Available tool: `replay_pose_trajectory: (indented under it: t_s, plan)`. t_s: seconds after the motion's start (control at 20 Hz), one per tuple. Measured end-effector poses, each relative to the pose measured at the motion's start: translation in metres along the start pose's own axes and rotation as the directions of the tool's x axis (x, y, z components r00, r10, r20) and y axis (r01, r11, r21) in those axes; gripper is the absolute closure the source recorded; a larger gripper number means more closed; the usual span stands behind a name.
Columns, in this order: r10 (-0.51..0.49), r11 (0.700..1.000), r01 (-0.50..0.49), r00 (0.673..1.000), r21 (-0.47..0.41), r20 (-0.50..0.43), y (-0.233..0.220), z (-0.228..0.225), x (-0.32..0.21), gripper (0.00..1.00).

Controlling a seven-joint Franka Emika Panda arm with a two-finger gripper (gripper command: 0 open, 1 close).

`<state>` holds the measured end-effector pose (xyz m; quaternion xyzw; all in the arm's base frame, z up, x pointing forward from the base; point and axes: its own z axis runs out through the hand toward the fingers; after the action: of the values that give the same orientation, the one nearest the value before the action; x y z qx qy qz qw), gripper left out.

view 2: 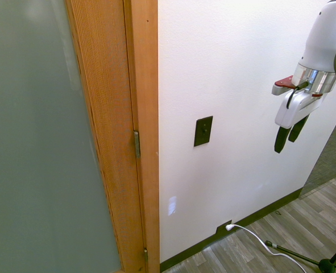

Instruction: Turn off the light

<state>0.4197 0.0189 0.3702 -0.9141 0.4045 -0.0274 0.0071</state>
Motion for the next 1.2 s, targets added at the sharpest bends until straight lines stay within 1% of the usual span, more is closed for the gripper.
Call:
replay_pose_trajectory:
  t_s: [0.15, 0.25, 0.4, 0.55, 0.75, 0.9, 1.1, 1.2]
  plan:
    - [0.004, 1.0, -0.004, 1.0, 0.004, -0.003, -0.002, 0.0, 0.002, 0.0]
    - [0.014, 1.0, -0.013, 1.0, 0.024, -0.018, -0.008, -0.001, 0.007, 0.0]
    - [0.046, 0.995, -0.04, 0.996, 0.087, -0.071, -0.031, 0.002, 0.021, 0.0]
    - [0.069, 0.986, -0.05, 0.991, 0.157, -0.116, -0.06, 0.016, 0.043, 0.0]
    - [0.076, 0.981, -0.038, 0.977, 0.191, -0.199, -0.088, 0.039, 0.06, 0.0]
    - [0.076, 0.976, -0.017, 0.96, 0.216, -0.269, -0.103, 0.048, 0.059, 0.0]
    - [0.063, 0.969, 0.013, 0.953, 0.246, -0.297, -0.125, 0.058, 0.048, 0.0]
    - [0.076, 0.96, 0.012, 0.951, 0.28, -0.299, -0.133, 0.058, 0.052, 0.0]
